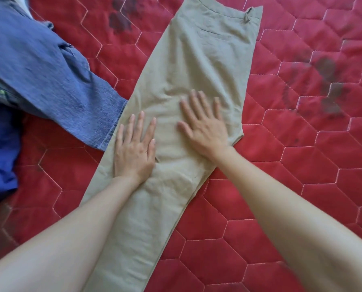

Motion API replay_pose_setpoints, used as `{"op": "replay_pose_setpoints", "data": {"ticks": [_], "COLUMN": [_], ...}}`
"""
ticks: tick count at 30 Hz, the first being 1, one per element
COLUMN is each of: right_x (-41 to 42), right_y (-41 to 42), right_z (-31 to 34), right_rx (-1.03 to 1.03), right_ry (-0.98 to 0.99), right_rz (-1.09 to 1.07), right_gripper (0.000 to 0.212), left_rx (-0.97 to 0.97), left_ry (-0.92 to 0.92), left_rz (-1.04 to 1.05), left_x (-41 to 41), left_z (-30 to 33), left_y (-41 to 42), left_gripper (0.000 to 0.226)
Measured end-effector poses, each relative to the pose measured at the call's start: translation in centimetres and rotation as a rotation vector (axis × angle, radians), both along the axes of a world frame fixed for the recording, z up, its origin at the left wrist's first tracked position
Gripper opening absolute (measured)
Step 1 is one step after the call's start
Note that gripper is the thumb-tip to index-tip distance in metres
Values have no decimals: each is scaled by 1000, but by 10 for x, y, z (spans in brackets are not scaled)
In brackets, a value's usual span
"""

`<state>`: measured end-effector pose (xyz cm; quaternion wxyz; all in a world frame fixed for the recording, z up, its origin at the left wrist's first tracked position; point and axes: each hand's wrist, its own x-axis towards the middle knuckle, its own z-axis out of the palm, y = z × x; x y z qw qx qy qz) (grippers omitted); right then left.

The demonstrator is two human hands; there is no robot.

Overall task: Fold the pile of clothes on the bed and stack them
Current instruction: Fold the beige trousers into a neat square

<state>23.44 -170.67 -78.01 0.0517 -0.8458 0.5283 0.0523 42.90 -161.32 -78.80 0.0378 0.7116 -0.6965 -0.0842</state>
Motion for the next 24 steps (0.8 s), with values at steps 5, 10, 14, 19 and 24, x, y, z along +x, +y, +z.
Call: {"op": "replay_pose_setpoints", "data": {"ticks": [5, 10, 14, 19, 24], "right_x": [-62, -49, -41, -12, -46], "right_y": [-10, -12, -56, -128, -209], "right_z": [7, 16, 30, 19, 13], "right_rx": [-10, -30, -298, -52, -63], "right_ry": [30, 12, -216, -20, 74], "right_rz": [-162, -149, -14, 262, 3], "right_gripper": [64, 57, 35, 53, 59], "left_rx": [73, 60, 23, -45, -38], "left_ry": [10, 24, -25, 5, 19], "left_rz": [53, -43, -22, -28, -8], "left_x": [-12, -34, -50, -51, -50], "left_z": [8, 11, 2, -4, -3], "left_y": [-7, -78, -121, -123, -124], "left_gripper": [60, 54, 56, 57, 58]}}
